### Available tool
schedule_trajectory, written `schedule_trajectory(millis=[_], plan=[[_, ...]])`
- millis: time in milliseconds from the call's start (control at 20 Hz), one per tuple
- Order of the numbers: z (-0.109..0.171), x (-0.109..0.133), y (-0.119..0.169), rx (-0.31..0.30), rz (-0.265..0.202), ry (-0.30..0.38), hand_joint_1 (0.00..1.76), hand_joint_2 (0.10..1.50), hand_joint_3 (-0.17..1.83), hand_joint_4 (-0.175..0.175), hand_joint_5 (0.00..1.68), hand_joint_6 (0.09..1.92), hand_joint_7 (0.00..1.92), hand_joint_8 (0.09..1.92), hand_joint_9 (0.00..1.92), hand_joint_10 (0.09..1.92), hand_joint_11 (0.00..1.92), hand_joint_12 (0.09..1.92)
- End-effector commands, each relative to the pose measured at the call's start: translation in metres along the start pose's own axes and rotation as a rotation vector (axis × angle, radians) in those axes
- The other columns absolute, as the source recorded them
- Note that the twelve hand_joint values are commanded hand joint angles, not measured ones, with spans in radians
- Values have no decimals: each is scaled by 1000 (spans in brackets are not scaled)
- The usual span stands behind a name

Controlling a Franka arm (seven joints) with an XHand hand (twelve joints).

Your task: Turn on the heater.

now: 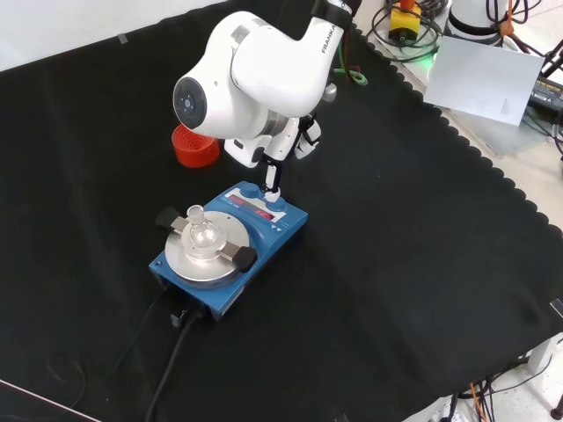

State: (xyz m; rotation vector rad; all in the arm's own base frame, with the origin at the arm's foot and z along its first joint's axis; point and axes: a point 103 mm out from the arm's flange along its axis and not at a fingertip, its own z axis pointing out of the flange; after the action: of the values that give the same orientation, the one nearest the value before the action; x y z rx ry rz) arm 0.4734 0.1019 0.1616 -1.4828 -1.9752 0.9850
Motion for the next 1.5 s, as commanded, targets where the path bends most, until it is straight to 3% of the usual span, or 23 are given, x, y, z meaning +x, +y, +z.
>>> schedule_trajectory(millis=[50,900,1100,1500], plan=[[2,0,1,8,-3,3,1506,488,1329,22,423,87,1733,1614,1829,1653,1642,1574],[6,1,7,24,-4,4,1506,486,1336,22,431,87,1736,1613,1830,1653,1642,1575],[-1,0,1,3,-24,44,1507,487,1337,22,435,87,1737,1612,1830,1653,1642,1575],[-23,-3,-21,-47,-33,49,1507,486,1340,21,446,87,1740,1610,1831,1654,1644,1575]])
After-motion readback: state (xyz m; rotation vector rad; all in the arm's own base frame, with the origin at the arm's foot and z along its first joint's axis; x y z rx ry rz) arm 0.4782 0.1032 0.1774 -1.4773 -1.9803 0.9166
